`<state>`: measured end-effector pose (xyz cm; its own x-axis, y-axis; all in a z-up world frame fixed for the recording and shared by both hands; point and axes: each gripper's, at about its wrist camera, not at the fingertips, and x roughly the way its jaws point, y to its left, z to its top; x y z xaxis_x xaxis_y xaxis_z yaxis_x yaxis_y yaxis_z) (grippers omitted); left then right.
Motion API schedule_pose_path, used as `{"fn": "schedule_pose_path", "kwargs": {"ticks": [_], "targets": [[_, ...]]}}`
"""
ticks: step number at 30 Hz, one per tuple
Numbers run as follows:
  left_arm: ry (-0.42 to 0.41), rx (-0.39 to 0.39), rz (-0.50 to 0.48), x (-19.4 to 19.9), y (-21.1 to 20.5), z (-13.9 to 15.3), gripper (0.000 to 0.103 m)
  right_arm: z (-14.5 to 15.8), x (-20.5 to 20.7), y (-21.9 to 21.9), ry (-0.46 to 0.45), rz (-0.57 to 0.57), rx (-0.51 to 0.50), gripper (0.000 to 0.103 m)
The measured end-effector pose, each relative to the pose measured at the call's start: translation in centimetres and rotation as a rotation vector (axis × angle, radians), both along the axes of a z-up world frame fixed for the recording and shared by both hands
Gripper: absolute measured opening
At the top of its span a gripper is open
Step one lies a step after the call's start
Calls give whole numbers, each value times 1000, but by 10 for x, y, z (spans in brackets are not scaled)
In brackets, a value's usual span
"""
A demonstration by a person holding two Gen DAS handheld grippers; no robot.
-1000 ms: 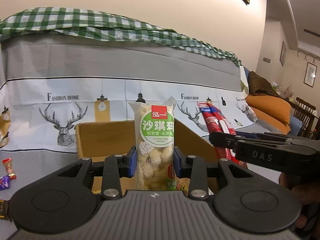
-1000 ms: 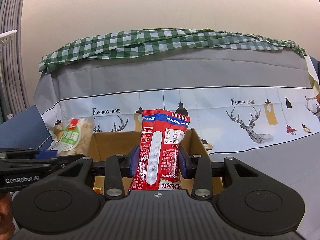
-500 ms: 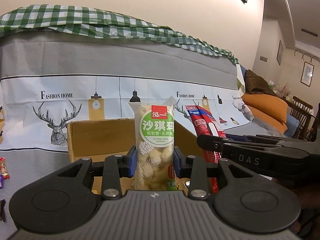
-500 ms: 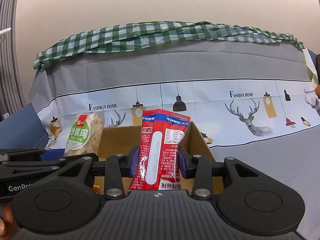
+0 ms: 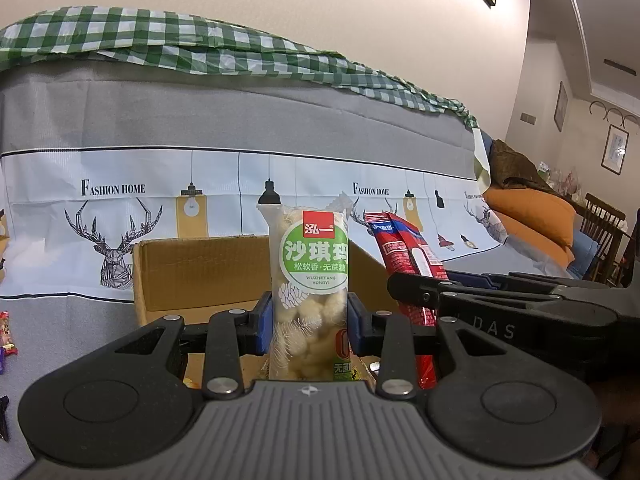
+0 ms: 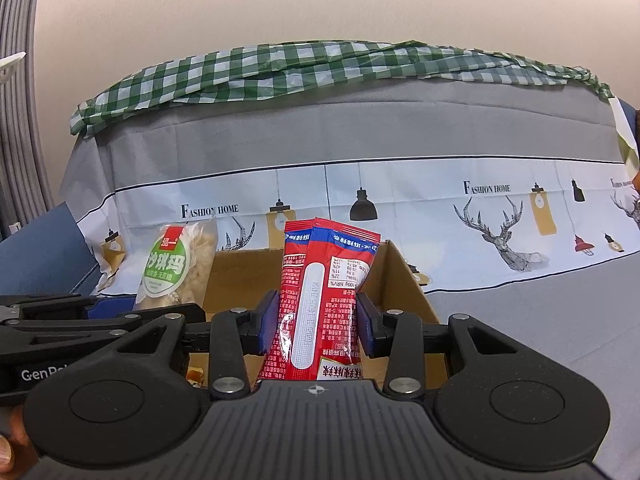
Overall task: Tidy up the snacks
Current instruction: 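Open left tool to drop the bread bag while right tool drops the red pack into the box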
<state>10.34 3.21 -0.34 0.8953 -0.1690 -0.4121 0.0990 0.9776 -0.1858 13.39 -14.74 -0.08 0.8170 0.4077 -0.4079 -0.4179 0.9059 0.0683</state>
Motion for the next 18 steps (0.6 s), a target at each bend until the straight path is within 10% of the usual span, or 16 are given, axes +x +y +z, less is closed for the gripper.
{"fn": "schedule_pose_path", "kwargs": {"ticks": [18], "targets": [[12,-49,101,-10,30,4,62,-3,-3,15,4,-10,-13,65]]}}
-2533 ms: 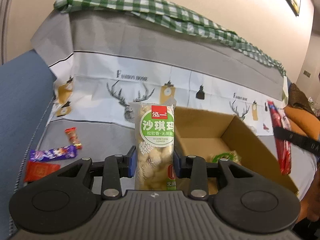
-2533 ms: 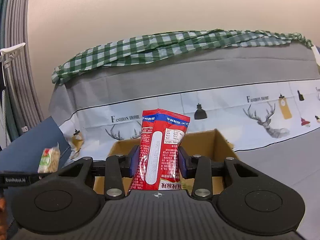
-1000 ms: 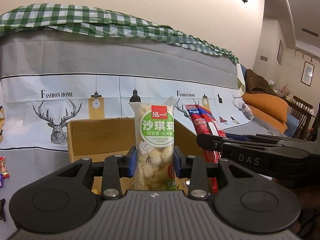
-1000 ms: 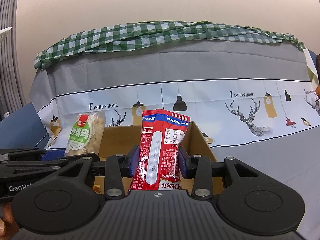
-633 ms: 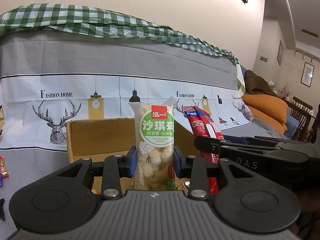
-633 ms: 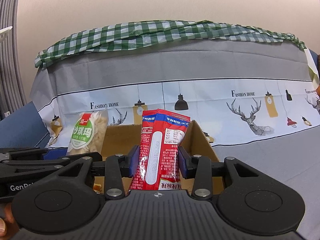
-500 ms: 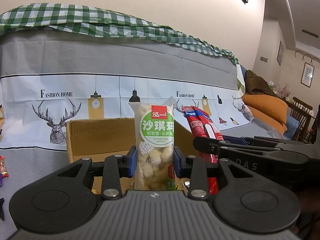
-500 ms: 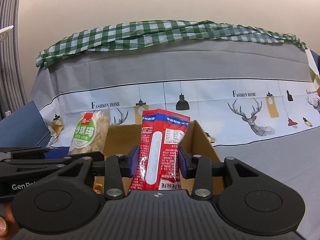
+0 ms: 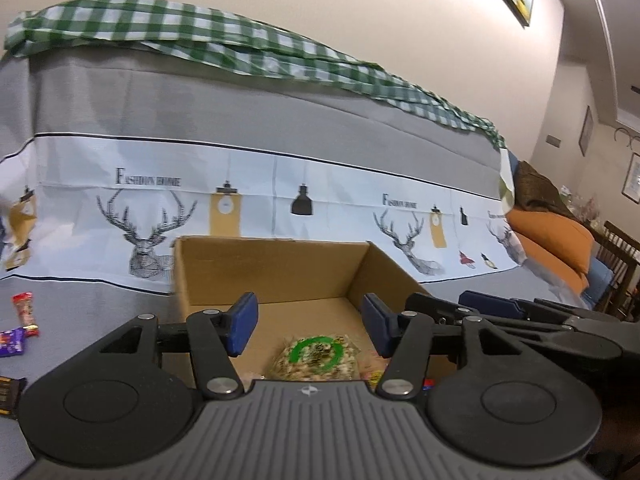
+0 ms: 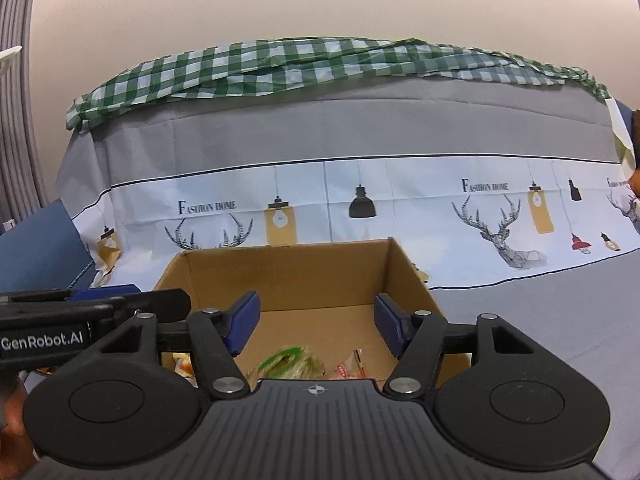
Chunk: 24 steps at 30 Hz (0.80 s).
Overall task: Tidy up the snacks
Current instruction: 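Open left tool to drop the bread bag while right tool drops the red pack into the box, then move both open tools from the box down to the remaining snacks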
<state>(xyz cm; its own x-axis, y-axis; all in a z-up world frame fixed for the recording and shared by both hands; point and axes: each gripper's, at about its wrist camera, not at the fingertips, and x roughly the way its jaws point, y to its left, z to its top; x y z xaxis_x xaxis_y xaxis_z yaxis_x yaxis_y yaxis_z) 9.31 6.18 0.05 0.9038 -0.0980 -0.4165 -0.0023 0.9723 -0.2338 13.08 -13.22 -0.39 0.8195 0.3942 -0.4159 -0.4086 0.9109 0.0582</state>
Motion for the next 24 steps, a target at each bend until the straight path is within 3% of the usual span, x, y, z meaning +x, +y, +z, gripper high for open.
{"fn": "schedule_pose_path", "kwargs": {"ticks": [2,8,12,15,17,20,21,24], "targets": [[-13,8,24,-8,6,3,58,-1,-4,6,0,9,-4,65],[-55,41,51,-42,25,19,28,1,-18,28,-7,34,23,65],[-43,108,42,-70,43,33,27,1,-31,47,-9,69,47,64],[-26,184,48,-95,62,41,27,4,-46,62,-29,138,85,40],[-12,171,77,-110,77,40,27,6,-56,73,-42,195,102,32],[18,152,142,-129,94,25,27,4,-72,93,-59,278,90,29],[20,177,166,-134,97,25,27,3,-77,100,-64,307,79,29],[-44,203,234,-156,107,21,27,-2,-89,122,-71,384,45,29]]}}
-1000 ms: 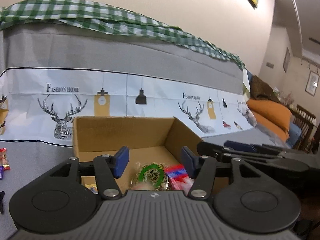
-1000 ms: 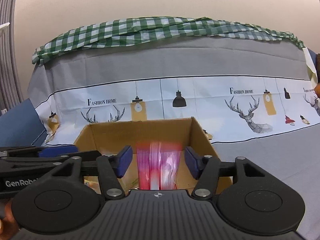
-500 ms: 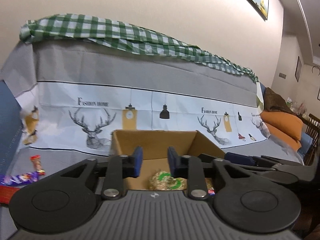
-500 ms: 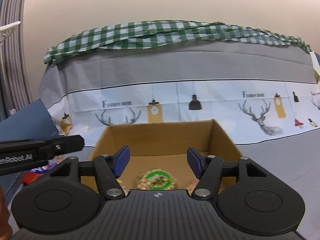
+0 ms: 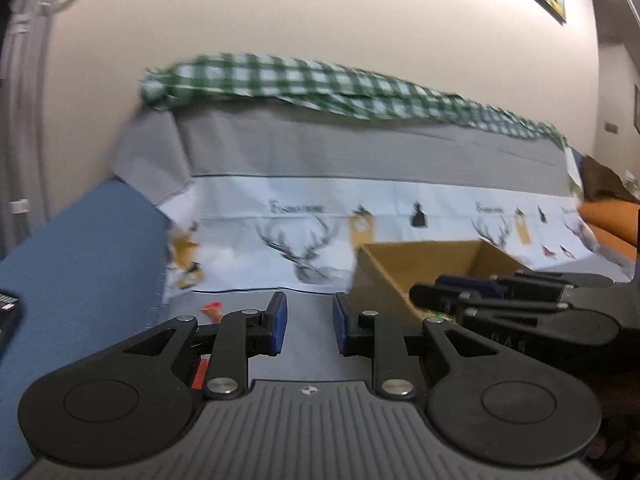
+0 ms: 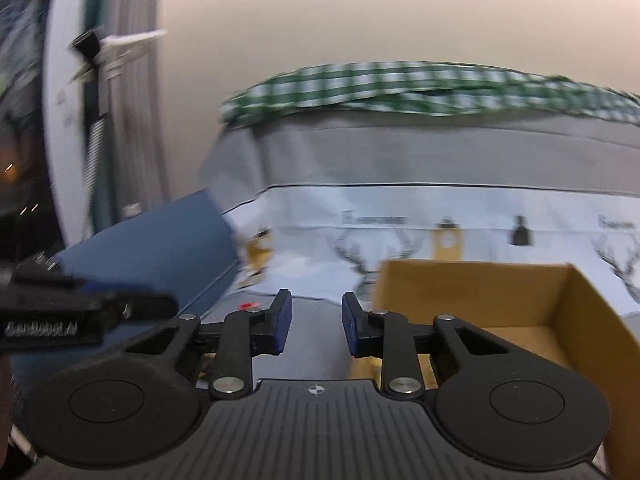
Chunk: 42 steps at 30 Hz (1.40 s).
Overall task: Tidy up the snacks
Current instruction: 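Move both open tools from the box down to the remaining snacks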
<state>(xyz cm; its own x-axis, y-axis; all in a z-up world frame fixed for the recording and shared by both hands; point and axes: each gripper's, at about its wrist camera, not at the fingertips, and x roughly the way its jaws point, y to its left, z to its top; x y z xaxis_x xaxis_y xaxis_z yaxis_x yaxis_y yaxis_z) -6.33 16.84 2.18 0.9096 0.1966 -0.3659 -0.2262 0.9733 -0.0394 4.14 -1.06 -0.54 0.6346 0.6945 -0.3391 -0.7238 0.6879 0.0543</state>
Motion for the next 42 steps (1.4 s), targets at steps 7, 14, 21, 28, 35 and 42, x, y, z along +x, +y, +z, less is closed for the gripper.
{"fn": "schedule_pose_path", "kwargs": {"ticks": [7,14,21,28,35,42], "targets": [[-68,-194,243,-19,57,-23,28,-18,-16,53,18,124,-63,29],[-90,-233,303,-16,79,-24,28,-50,-16,114,44,201,-149,35],[-165,-224,408,-30,89,-23,32,-84,5,168,-21,219,-248,78],[-131,-219,404,-22,95,-27,32,-114,26,207,33,287,-316,88],[-112,-201,376,-13,91,-29,32,-130,38,227,63,350,-356,90],[-107,-201,384,-13,92,-29,36,-142,43,235,117,358,-377,83]]}}
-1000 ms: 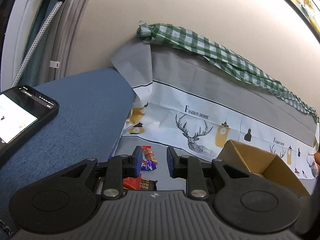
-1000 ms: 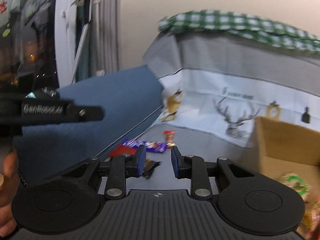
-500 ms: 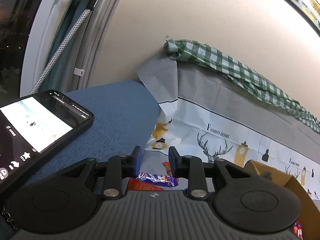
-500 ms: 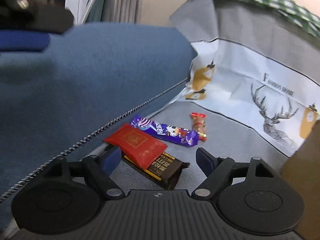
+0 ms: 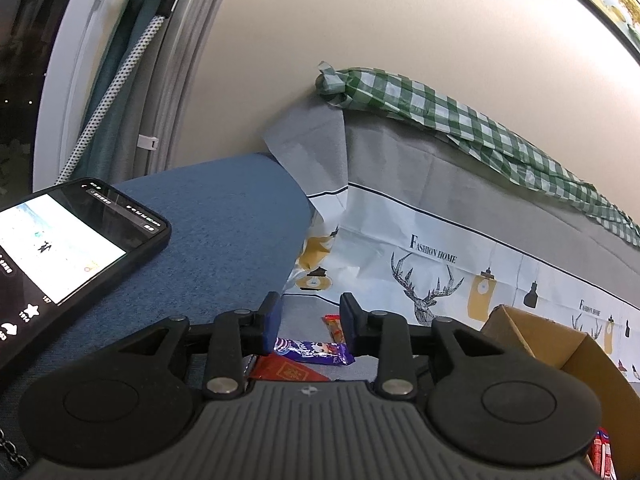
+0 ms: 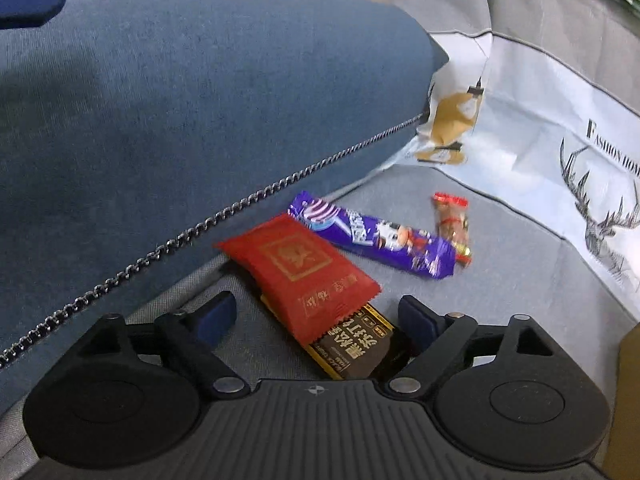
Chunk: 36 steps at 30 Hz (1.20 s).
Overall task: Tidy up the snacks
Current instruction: 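Move both open tools from the box down to the remaining snacks, then grasp the red square packet with left tool while right tool grasps the dark cracker bar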
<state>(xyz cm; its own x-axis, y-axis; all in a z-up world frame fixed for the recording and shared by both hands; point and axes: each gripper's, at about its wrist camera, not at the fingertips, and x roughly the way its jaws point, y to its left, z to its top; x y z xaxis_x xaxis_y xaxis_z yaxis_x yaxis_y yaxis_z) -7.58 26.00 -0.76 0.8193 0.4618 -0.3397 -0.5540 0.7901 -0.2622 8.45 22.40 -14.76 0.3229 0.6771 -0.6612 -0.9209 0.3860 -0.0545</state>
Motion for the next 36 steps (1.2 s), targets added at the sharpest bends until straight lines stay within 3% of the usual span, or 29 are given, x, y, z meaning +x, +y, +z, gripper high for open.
{"fn": "schedule_pose_path", "kwargs": {"ticks": [1,6,8,20,25,29,33,36], "targets": [[0,0,0,0,0,0,36,1,-1,-1,8,9,4,79],[-2,8,7,-1,-1,0,36,5,-11,-8,-2,37,4,45],[-3,0,18,-2,2,0,36,5,-17,-12,-12,52,-3,41],[32,-15,16,-3,5,-1,36,14,-60,-59,-58,5,-82,40],[114,-120,-172,18,6,-11,50,23,-76,-90,-39,-36,-130,41],[253,-200,-331,44,1,-25,61,31,-84,-125,17,-51,-110,41],[375,-193,-397,64,-9,-36,84,33,-93,-153,51,-58,-121,41],[437,-185,-400,72,-16,-46,88,28,-89,-154,54,-67,-127,41]]}}
